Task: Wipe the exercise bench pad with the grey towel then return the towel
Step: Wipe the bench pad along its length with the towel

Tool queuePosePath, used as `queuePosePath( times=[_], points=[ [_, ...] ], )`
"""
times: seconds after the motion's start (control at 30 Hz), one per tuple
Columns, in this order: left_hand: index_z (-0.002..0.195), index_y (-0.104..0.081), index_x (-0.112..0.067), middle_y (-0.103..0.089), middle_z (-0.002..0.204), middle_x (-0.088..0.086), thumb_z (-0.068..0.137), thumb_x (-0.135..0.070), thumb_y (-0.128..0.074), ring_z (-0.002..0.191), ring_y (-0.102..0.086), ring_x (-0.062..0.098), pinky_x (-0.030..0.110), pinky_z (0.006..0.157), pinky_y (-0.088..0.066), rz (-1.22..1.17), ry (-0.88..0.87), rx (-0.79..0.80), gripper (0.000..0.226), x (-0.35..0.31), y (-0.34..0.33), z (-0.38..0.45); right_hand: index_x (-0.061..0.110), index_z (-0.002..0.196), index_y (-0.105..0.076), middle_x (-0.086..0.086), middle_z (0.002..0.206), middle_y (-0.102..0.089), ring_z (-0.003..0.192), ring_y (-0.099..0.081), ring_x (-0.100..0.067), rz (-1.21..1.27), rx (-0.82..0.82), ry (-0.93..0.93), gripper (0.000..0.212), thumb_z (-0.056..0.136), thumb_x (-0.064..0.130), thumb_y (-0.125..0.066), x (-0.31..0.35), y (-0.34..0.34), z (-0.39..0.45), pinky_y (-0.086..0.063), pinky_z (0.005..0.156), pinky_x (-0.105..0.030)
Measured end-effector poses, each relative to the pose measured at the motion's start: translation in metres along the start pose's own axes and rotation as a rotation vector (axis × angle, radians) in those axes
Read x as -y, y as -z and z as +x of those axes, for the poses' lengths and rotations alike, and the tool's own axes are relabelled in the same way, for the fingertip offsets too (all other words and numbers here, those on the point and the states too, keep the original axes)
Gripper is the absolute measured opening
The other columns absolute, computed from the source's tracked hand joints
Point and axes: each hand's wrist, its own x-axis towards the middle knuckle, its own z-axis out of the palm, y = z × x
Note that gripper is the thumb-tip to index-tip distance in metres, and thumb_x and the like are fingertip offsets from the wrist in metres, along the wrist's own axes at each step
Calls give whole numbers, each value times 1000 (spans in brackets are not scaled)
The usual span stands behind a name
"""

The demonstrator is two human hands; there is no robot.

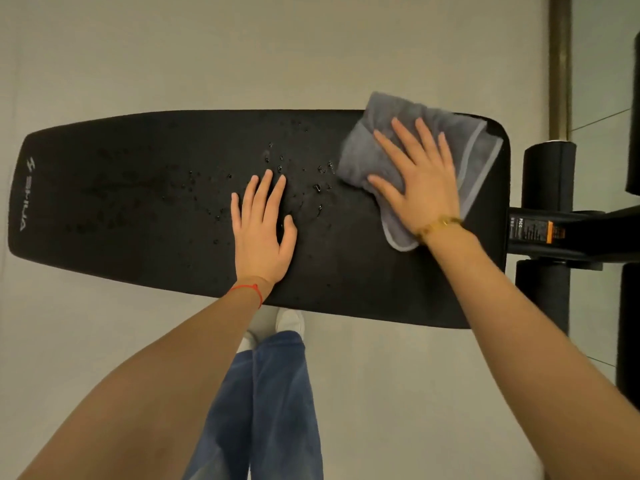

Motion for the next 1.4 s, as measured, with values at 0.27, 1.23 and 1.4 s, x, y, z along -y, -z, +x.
queuePosePath(
  times=[0.27,1.23,1.4],
  points=[
    [153,-26,-23,-20,162,-3,99,-29,-37,152,-10,16,50,123,-7,7,0,1,56,0,3,0,34,152,-16,5,161,-13,149,-6,-21,-50,153,280,68,93,55,-45,34,-16,-127,-3,121,-44],
    [153,-27,-22,-19,163,-2,97,-28,-37,152,-9,16,51,123,-7,2,11,17,57,-6,6,1,32,151,-20,2,160,-16,149,-9,-24,-28,140,274,65,94,57,-38,24,-7,-26,-5,121,-47],
    [153,-26,-21,-18,163,-1,98,-29,-36,152,-9,17,51,123,-8,13,26,52,57,-8,9,2,33,152,-14,3,161,-11,149,-4,-21,-7,208,258,69,93,64,-34,-4,5,-50,-6,122,-45]
  ],
)
